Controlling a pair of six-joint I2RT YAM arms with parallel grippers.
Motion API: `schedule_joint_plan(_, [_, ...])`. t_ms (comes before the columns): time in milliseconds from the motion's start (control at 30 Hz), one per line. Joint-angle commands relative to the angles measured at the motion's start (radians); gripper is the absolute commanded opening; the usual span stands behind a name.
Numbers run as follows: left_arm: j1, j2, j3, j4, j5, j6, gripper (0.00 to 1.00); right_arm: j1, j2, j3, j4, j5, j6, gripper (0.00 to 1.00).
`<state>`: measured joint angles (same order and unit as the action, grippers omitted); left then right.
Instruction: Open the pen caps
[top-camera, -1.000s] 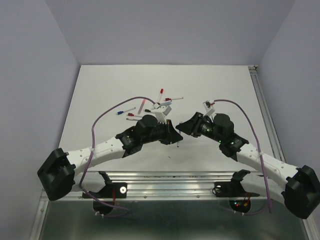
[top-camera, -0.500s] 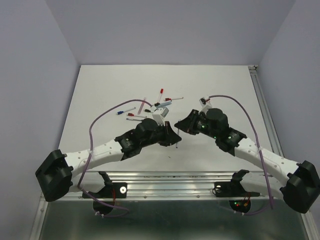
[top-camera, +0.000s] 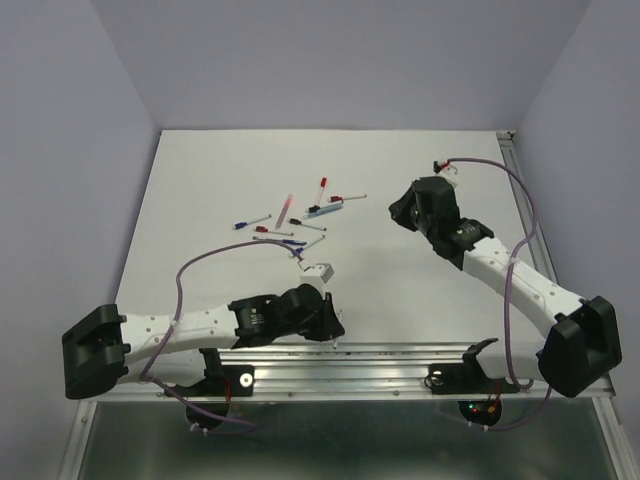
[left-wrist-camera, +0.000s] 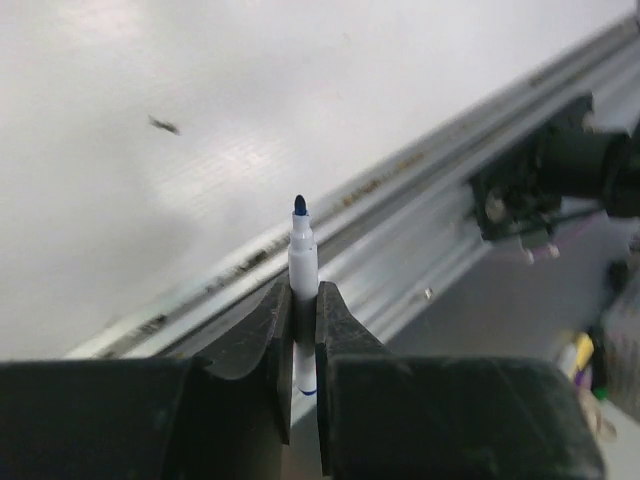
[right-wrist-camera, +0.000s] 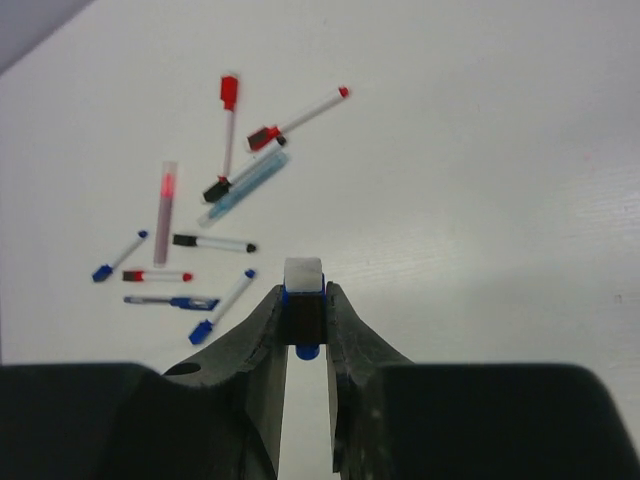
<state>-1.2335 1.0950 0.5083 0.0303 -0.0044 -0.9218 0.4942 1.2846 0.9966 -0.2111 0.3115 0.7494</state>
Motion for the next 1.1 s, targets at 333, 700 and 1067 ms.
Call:
schedule_joint_plan(333, [0.304, 0.166, 0.15, -0.276, -0.218, 0.083, 0.06, 0.007, -0.127, -0.398, -0.158, -0.112, 0.008, 0.15])
schedule_joint_plan(700, [0.376, 0.313, 0.164, -0.297, -0.256, 0.093, 0.06, 0.04, -0.005, -0.397, -0.22, -0.055, 0.059, 0.21])
schedule_joint_plan(1067, [0.401, 0.299, 0.182, -0.317, -0.241, 0.126, 0.55, 0.058, 0.018, -0.406, -0.244, -0.028, 0.099, 0.48])
